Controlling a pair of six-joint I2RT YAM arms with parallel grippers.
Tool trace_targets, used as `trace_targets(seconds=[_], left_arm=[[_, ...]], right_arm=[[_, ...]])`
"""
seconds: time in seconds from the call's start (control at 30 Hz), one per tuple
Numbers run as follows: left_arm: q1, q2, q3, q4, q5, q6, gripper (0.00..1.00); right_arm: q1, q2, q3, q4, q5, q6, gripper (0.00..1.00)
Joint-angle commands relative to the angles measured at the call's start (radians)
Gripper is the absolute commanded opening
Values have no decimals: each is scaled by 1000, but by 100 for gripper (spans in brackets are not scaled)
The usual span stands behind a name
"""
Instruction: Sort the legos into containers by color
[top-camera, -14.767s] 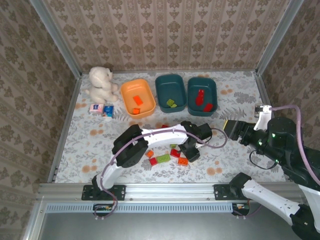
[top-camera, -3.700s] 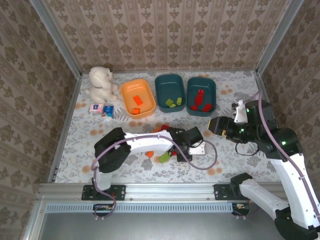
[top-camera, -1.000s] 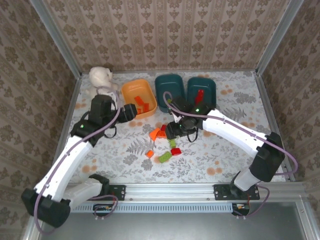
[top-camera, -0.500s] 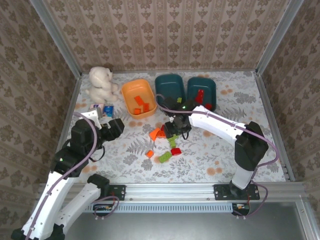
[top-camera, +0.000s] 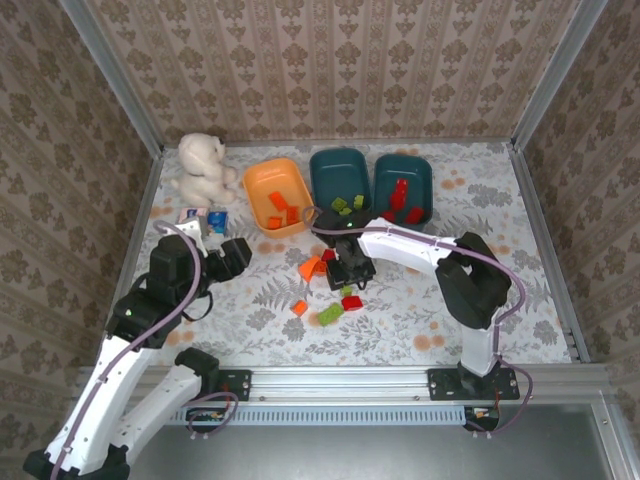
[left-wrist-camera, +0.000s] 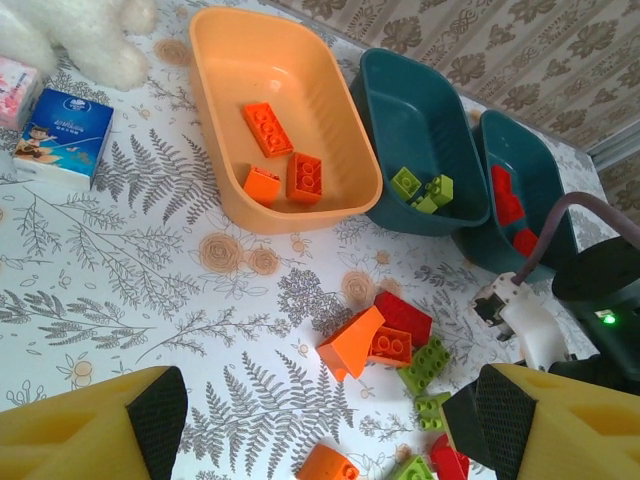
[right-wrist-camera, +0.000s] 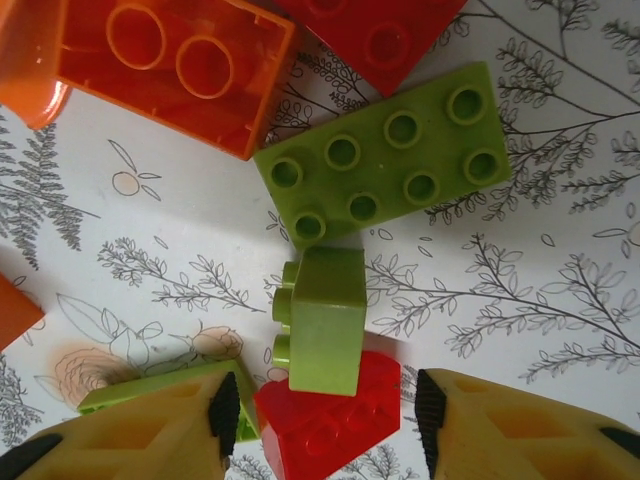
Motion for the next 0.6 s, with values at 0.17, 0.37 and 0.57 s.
trace_targets(seconds=[0.17, 0.37, 0.57], left_arm=[[-3, 4, -6, 32, 29, -9, 79], [-3, 11, -5, 44, 39, -5, 79], [-4, 29, -6, 61, 50, -4, 79]], right_arm=[[0, 100, 19, 16, -16, 23, 44], [0, 122, 20, 27, -15, 17, 39], [0, 117, 24, 32, -11, 12, 25]])
